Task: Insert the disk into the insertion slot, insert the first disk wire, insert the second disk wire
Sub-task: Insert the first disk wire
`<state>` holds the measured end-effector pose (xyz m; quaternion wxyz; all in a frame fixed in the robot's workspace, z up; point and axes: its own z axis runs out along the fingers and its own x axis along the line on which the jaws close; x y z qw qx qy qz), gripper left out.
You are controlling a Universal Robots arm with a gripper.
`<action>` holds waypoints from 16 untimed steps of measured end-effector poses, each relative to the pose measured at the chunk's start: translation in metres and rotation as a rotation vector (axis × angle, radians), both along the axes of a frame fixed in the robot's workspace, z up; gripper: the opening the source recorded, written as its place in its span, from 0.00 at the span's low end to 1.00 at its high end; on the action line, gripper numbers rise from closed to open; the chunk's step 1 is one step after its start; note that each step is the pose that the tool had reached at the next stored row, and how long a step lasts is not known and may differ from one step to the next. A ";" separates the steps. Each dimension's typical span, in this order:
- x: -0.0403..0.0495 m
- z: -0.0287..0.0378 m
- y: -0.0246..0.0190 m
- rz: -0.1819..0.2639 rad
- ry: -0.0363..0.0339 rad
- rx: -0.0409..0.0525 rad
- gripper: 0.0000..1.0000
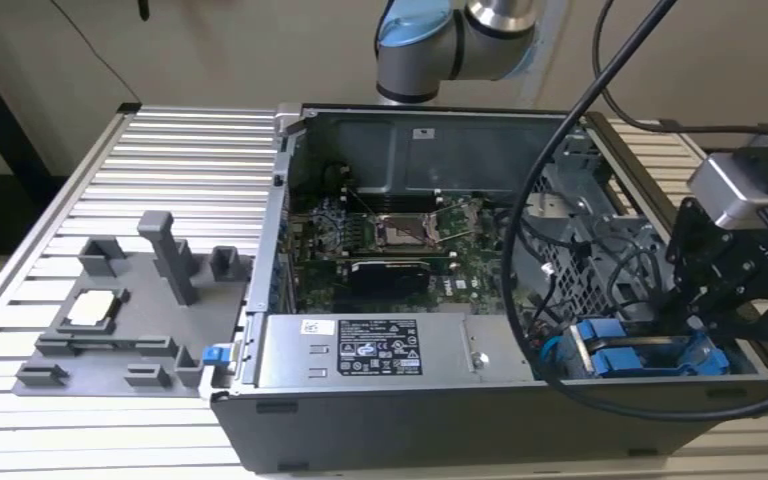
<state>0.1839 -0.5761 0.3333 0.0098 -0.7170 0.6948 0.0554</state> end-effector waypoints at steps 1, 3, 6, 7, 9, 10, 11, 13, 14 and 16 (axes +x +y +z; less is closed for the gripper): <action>0.0000 0.0010 0.0000 0.000 0.0000 0.0001 0.27; 0.0000 0.0052 0.0000 0.000 0.0000 0.0001 0.27; 0.0000 0.0124 0.0000 0.000 0.0000 -0.0003 0.27; 0.0000 0.0152 0.0000 0.000 0.0000 -0.0004 0.27; 0.0000 0.0211 0.0001 0.000 -0.0001 -0.0014 0.27; 0.0000 0.0246 0.0002 0.000 -0.0001 -0.0029 0.27; 0.0000 0.0281 0.0003 0.000 0.0000 -0.0037 0.27; 0.0000 0.0351 0.0003 0.000 -0.0001 -0.0052 0.27; 0.0000 0.0383 0.0004 0.000 -0.0001 -0.0059 0.27; 0.0000 0.0431 0.0005 0.000 -0.0001 -0.0071 0.27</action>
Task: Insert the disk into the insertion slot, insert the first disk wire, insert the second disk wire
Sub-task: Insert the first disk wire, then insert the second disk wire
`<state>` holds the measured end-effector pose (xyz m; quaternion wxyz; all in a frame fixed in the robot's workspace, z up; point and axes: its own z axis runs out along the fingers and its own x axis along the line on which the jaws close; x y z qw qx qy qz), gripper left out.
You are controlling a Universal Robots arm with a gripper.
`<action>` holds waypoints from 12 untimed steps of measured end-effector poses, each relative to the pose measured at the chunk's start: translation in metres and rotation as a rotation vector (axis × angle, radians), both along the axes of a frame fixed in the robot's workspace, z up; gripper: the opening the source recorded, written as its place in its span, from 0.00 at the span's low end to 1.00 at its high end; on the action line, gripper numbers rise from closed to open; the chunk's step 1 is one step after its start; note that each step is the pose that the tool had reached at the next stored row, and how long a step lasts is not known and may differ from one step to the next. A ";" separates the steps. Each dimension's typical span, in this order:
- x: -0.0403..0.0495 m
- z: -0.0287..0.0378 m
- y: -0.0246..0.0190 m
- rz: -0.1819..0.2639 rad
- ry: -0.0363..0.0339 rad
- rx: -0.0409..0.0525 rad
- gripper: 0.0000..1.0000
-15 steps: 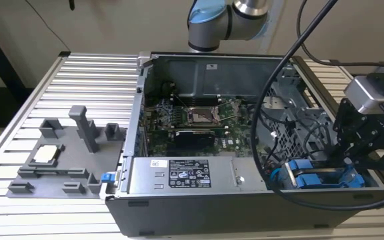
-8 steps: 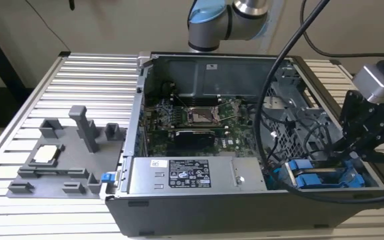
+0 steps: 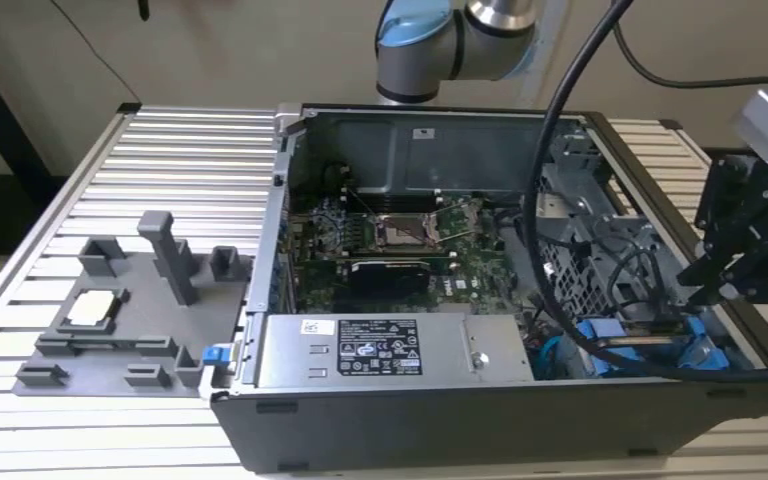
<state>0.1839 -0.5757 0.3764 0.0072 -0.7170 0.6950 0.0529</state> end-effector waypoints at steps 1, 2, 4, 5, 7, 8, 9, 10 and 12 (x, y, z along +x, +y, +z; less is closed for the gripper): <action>0.0000 0.0025 0.0001 0.000 0.0000 -0.0008 0.27; 0.0000 0.0050 0.0001 0.000 0.0000 -0.0014 0.27; 0.0000 0.0099 0.0003 0.000 0.0000 -0.0029 0.27; 0.0000 0.0123 0.0004 0.000 0.0000 -0.0037 0.27; 0.0000 0.0170 0.0005 0.000 0.0000 -0.0052 0.27; 0.0000 0.0190 0.0006 0.000 0.0000 -0.0060 0.27; 0.0000 0.0202 0.0006 0.000 0.0000 -0.0072 0.27; 0.0000 0.0204 0.0008 0.000 0.0000 -0.0081 0.27; 0.0000 0.0205 0.0007 0.000 0.0000 -0.0086 0.27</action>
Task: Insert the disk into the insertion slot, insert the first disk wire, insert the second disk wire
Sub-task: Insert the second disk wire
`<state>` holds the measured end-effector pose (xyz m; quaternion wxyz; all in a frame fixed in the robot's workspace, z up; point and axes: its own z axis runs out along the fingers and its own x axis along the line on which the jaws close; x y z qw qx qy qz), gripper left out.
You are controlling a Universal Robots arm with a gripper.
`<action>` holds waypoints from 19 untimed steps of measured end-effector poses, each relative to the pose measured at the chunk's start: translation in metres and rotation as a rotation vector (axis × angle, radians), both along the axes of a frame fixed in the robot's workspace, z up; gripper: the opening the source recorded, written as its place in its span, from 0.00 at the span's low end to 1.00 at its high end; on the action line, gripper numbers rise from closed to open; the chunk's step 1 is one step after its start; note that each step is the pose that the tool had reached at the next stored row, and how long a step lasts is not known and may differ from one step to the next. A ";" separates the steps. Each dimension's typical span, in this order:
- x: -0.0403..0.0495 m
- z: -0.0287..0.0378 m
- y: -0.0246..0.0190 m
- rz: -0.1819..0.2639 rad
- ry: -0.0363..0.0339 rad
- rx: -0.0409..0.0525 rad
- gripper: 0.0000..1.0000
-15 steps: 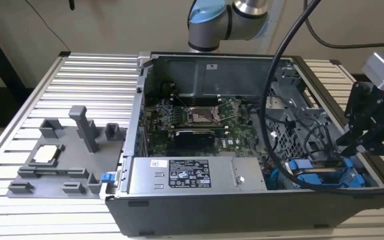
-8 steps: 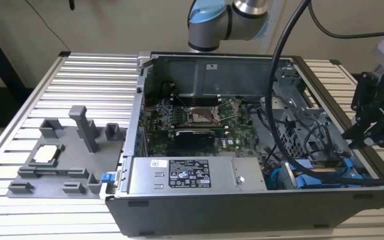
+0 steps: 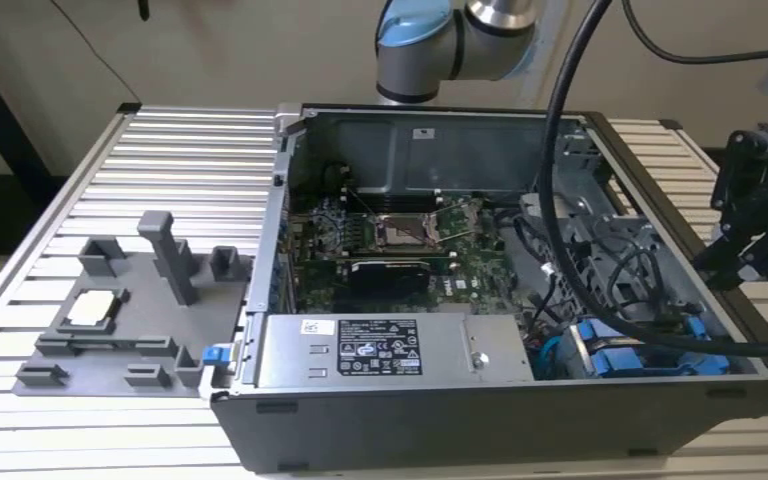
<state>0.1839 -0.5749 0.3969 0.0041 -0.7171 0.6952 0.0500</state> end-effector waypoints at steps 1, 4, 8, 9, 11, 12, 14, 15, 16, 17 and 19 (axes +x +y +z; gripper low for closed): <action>0.0000 0.0000 0.0000 0.000 0.0000 -0.0003 0.27; 0.0000 0.0002 0.0008 0.000 0.0000 -0.0009 0.27; 0.0000 0.0001 0.0081 0.000 0.0000 -0.0008 0.27; 0.0000 0.0001 0.0103 0.000 0.0000 -0.0007 0.27; -0.0002 0.0001 0.0152 0.000 0.0000 -0.0007 0.27; -0.0002 0.0001 0.0174 0.000 0.0000 -0.0007 0.27; -0.0004 0.0001 0.0220 0.000 0.0000 -0.0008 0.27; -0.0006 0.0001 0.0240 0.000 0.0000 -0.0007 0.27; -0.0013 0.0001 0.0256 -0.001 0.0000 -0.0007 0.27; -0.0029 0.0000 0.0268 -0.001 0.0000 -0.0006 0.27; -0.0086 0.0000 0.0282 -0.003 0.0000 -0.0006 0.27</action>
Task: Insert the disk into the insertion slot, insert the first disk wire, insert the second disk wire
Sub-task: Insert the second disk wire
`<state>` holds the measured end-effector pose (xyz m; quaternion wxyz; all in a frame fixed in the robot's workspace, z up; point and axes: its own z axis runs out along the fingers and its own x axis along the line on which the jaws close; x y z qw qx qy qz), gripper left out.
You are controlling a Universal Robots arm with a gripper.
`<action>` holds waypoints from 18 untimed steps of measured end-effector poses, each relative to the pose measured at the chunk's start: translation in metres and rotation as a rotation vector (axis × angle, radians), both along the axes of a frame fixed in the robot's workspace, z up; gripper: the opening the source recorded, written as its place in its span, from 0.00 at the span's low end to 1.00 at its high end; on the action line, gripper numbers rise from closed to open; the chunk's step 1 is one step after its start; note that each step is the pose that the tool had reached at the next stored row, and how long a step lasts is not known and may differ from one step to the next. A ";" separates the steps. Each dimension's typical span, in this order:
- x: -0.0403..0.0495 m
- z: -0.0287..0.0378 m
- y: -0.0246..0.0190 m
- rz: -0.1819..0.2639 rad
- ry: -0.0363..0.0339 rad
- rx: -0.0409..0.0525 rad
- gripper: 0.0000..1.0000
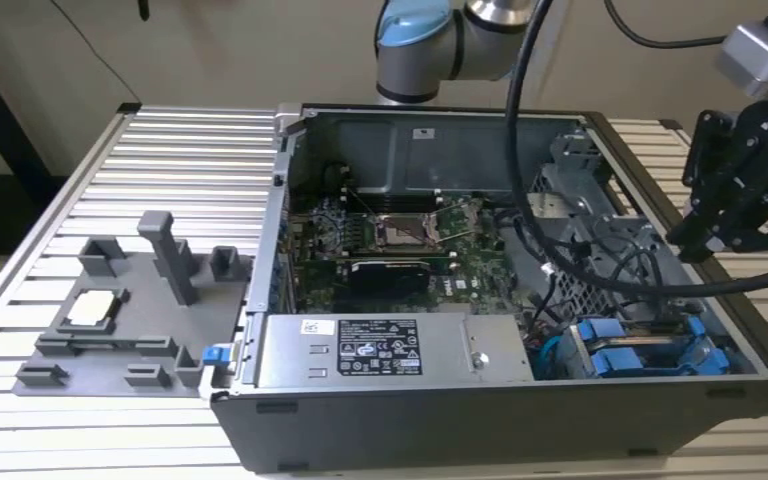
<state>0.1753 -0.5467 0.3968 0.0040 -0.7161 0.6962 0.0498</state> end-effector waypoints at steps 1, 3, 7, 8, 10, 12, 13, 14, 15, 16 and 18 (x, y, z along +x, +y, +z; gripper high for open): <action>-0.0037 0.0000 0.0005 0.000 0.0000 0.0000 0.27; -0.0113 0.0000 0.0014 -0.001 0.0000 0.0001 0.27; -0.0250 -0.0001 0.0031 -0.002 0.0000 0.0002 0.27; -0.0284 -0.0001 0.0035 -0.002 0.0000 0.0002 0.27; -0.0350 -0.0002 0.0041 -0.002 -0.0006 0.0001 0.27; -0.0431 -0.0003 0.0052 -0.002 -0.0057 0.0001 0.27; -0.0468 -0.0004 0.0059 -0.002 -0.0116 0.0002 0.27; -0.0501 -0.0006 0.0067 -0.002 -0.0186 0.0003 0.27; -0.0531 -0.0007 0.0077 -0.002 -0.0283 0.0000 0.27; -0.0555 -0.0010 0.0089 -0.002 -0.0403 -0.0007 0.27; -0.0603 -0.0015 0.0116 -0.002 -0.0644 -0.0028 0.27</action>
